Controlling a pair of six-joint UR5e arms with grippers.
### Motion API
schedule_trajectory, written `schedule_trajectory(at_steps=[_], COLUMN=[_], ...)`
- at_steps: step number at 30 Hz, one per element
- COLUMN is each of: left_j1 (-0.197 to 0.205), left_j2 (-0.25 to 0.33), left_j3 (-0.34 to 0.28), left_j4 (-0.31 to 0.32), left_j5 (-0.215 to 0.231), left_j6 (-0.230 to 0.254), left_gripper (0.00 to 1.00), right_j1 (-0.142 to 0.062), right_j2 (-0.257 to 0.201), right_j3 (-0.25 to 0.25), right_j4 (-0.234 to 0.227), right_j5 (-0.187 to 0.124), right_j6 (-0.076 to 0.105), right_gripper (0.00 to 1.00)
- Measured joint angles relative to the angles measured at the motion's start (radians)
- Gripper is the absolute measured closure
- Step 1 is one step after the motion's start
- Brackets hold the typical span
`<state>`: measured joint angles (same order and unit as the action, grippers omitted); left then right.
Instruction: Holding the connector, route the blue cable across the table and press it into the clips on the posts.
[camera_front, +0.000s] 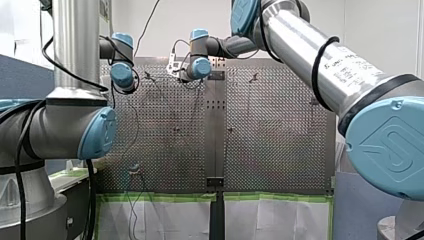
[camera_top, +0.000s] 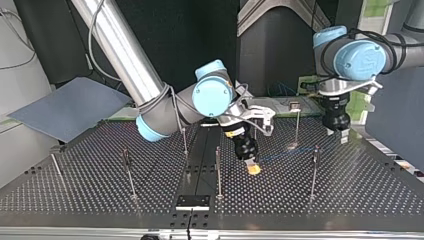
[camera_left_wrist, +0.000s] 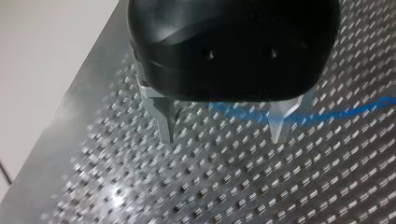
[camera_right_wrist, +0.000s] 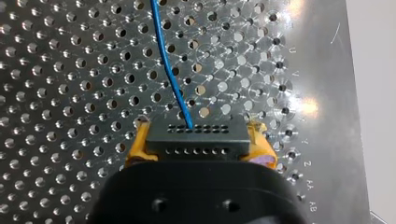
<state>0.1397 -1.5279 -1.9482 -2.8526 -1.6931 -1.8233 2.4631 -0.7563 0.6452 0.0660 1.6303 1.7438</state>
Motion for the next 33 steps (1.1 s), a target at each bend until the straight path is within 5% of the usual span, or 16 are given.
schedule_trajectory(at_steps=[11, 20, 33], left_j1=[-0.020, -0.050, -0.100], left_j2=[0.091, 0.160, 0.137], left_j3=[-0.042, -0.042, -0.016], left_j4=[-0.063, -0.109, -0.081], left_j5=[0.062, 0.124, 0.197], left_j6=[0.000, 0.061, 0.118], left_gripper=[0.00, 0.00, 0.00], right_j1=[-0.003, -0.007, -0.011], right_j2=[0.000, 0.000, 0.000], right_j3=[0.000, 0.000, 0.000], right_j4=[0.010, 0.016, 0.018], right_j5=[0.011, 0.023, 0.027], right_j6=[0.004, 0.004, 0.004], right_gripper=[1.00, 1.00, 1.00])
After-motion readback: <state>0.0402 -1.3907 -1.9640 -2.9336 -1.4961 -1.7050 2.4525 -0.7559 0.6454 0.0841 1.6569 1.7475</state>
